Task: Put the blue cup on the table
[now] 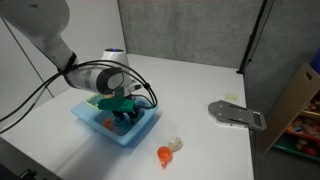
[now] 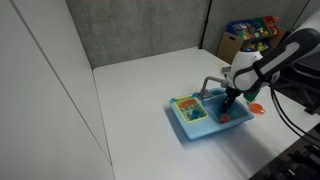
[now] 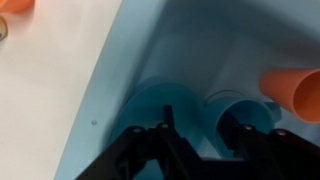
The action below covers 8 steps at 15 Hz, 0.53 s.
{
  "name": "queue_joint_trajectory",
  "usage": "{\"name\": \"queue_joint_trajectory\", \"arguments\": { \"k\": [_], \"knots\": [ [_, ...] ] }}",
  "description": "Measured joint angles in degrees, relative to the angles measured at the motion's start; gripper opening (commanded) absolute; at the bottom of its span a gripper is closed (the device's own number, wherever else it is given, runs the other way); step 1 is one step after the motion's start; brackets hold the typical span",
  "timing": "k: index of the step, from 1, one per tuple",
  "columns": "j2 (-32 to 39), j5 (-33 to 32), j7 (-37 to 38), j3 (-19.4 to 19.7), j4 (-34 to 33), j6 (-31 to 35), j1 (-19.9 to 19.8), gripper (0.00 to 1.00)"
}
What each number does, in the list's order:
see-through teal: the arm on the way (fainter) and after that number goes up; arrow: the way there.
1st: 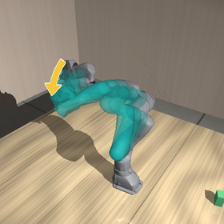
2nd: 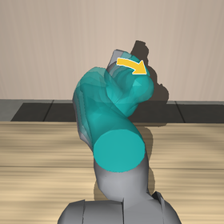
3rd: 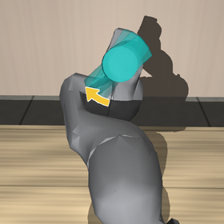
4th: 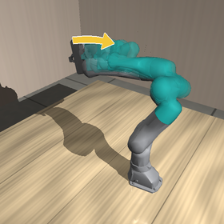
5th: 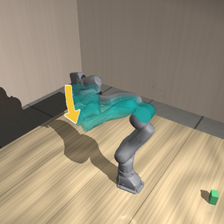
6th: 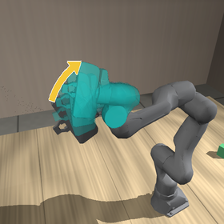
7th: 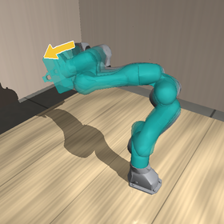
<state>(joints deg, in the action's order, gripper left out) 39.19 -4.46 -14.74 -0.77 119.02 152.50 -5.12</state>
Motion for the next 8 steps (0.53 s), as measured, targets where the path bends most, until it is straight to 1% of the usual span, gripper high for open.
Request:
{"name": "queue_joint_trajectory", "arguments": {
  "k": [2,4,5,6,8],
  "knots": [
    [-0.06,0.00,0.00,0.02,-0.01,0.00,-0.04,0.03],
    [-0.15,0.00,0.00,0.04,-0.01,0.00,-0.10,0.00],
    [-0.24,0.00,0.00,0.04,-0.01,0.00,-0.13,0.00],
    [-0.39,0.00,0.00,0.05,0.00,0.00,-0.15,0.03],
    [-0.92,0.00,0.00,0.10,0.04,-0.08,-0.20,0.03]
  ]
}}
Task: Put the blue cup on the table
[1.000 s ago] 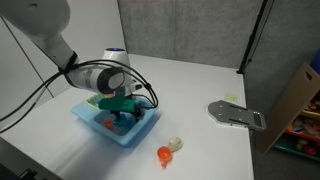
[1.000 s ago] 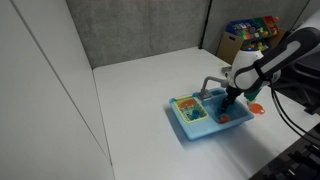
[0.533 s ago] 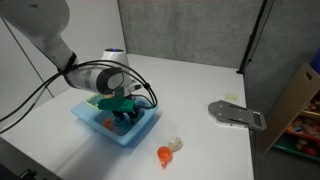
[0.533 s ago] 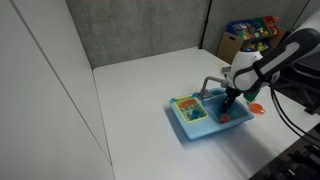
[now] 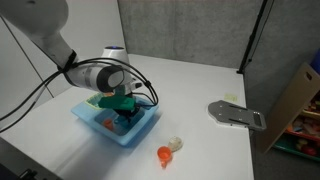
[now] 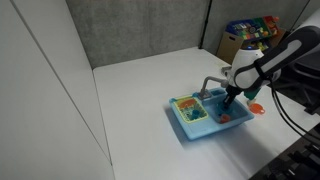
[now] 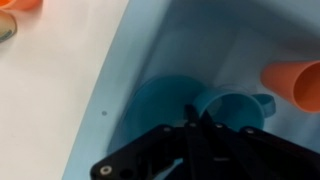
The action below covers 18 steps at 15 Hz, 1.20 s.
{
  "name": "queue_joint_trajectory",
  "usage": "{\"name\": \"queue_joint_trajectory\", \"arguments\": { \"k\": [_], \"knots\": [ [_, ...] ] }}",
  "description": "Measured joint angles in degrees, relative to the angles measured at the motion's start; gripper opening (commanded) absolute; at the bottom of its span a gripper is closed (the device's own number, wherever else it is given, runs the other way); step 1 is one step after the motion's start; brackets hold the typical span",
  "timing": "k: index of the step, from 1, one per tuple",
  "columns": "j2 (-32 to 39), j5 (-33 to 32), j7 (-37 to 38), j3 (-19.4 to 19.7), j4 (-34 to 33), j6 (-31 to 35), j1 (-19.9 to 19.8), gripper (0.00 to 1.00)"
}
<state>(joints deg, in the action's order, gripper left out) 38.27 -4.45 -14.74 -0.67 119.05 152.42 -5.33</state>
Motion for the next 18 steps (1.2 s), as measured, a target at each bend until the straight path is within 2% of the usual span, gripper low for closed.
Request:
{"name": "queue_joint_trajectory", "arguments": {
  "k": [5,13,18],
  "knots": [
    [-3.13,0.00,0.06,0.44,0.45,-2.70,-0.28,0.03],
    [-9.24,0.00,0.06,3.19,0.44,-13.80,-0.52,0.03],
    [-11.76,0.00,0.06,5.04,0.41,-17.99,-2.07,0.03]
  ]
}}
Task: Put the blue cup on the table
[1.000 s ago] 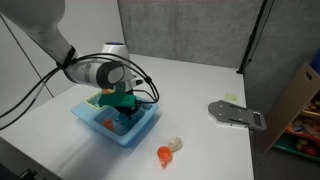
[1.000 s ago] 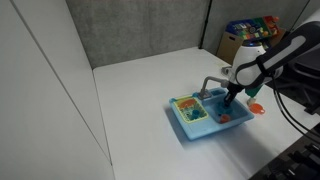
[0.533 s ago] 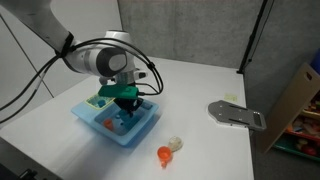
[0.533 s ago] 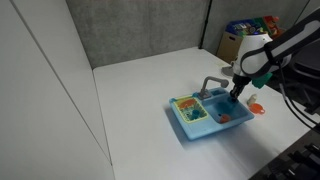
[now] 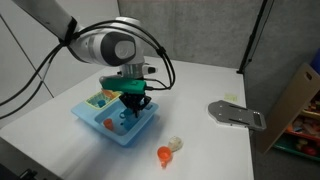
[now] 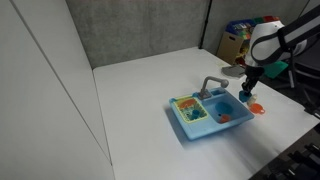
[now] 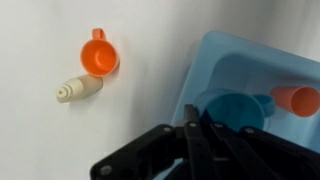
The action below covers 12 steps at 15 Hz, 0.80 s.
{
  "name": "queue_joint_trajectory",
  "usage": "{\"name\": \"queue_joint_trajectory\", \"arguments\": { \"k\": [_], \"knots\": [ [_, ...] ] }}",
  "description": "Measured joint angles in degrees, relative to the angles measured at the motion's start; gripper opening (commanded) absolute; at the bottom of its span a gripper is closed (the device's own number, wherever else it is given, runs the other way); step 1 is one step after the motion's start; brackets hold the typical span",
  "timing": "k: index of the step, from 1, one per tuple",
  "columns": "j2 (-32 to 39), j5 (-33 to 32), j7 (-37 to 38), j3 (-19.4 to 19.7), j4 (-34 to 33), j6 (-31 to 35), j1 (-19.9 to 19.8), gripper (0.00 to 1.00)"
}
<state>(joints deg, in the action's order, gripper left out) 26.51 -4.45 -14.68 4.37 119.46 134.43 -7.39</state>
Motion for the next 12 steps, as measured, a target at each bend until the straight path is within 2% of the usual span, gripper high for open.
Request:
{"name": "queue_joint_trajectory", "arguments": {
  "k": [7,12],
  "knots": [
    [-0.68,0.00,0.03,2.61,-0.02,-2.47,-3.09,0.03],
    [0.95,0.01,-0.01,3.14,-0.09,-1.64,-5.38,0.03]
  ]
}}
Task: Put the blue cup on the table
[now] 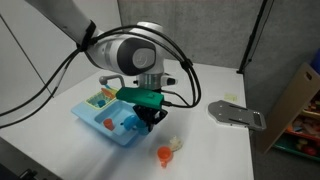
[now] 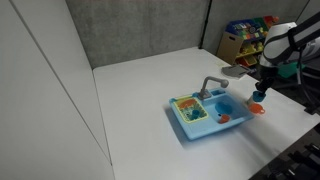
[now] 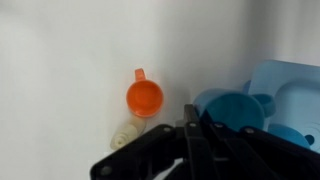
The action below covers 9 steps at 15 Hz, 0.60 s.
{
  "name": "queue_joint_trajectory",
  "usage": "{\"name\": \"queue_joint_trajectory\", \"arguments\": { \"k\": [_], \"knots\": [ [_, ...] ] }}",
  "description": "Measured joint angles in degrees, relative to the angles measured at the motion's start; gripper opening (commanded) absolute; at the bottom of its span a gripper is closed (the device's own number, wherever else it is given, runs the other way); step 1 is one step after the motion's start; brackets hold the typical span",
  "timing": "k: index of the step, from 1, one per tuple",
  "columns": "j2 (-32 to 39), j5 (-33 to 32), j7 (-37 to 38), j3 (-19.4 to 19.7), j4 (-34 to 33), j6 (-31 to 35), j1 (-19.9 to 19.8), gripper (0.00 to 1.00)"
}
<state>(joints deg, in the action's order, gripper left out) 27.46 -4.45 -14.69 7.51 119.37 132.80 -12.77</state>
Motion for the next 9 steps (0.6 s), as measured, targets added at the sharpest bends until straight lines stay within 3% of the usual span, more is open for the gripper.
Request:
{"name": "queue_joint_trajectory", "arguments": {
  "k": [9],
  "knots": [
    [7.46,2.40,-0.50,-1.20,-1.95,5.96,-2.48,0.05]
  ]
}}
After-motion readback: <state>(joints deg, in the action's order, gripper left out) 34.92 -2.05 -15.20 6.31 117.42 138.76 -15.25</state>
